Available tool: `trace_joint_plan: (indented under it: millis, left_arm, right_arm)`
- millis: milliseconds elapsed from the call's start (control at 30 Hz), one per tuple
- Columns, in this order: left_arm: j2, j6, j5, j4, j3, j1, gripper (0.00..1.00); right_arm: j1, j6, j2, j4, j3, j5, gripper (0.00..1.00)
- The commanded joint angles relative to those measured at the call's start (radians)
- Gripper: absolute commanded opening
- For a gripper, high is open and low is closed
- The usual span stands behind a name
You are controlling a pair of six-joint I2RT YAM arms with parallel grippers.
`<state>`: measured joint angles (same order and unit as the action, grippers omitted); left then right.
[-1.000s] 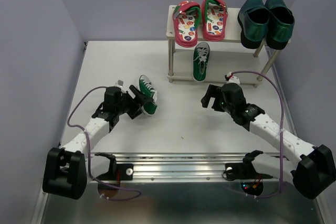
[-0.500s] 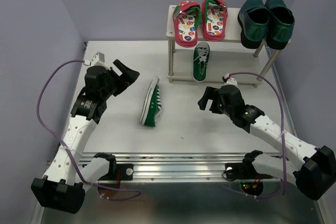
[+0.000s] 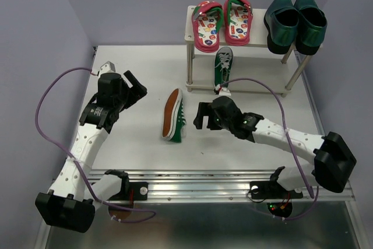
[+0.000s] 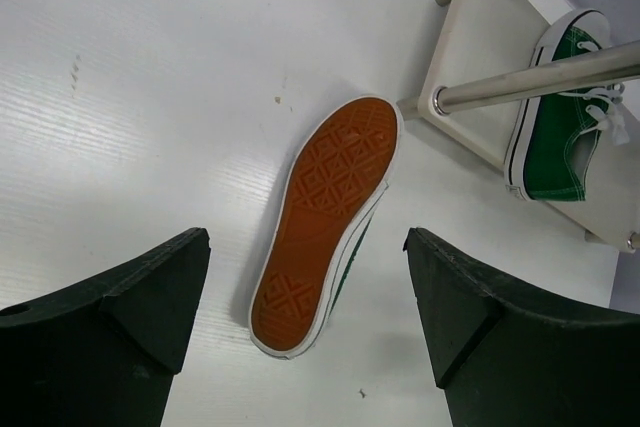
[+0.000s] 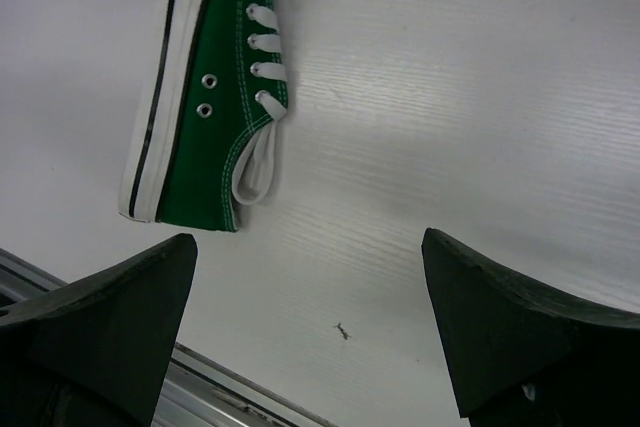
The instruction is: Place and organize the shoes onto the shoe shelf
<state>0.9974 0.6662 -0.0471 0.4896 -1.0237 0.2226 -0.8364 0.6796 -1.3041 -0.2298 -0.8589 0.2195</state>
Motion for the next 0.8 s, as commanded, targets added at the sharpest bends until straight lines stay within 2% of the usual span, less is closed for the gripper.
trace_joint_plan:
  millis: [0, 233, 500, 700, 767]
  left_arm:
    - [-0.013, -0.042, -0.04, -0.005, -0.044, 0.001, 0.89]
    - [-0.02, -0.046, -0.037, 0.0, -0.021, 0.001, 0.89]
    - [-0.022, -0.062, -0.056, 0.009, -0.035, -0.002, 0.89]
    - [-0.026, -0.073, -0.08, 0.02, -0.021, -0.008, 0.89]
    - [-0.016, -0.076, -0.07, 0.018, 0.005, -0.015, 0.89]
  right_arm:
    - [-0.038, 0.037, -0.094, 0.078, -0.08, -0.008, 1.0]
    - [-0.07, 0.101, -0.316, 0.03, -0.205, 0.027, 1.0]
    - [-0.079, 0.089, -0.5, -0.016, -0.37, 0.083, 1.0]
    - [-0.089, 0.043, -0.642, -0.019, -0.538, 0.037, 1.0]
    - [-0.098, 0.014, -0.664, 0.035, -0.578, -0.021, 1.0]
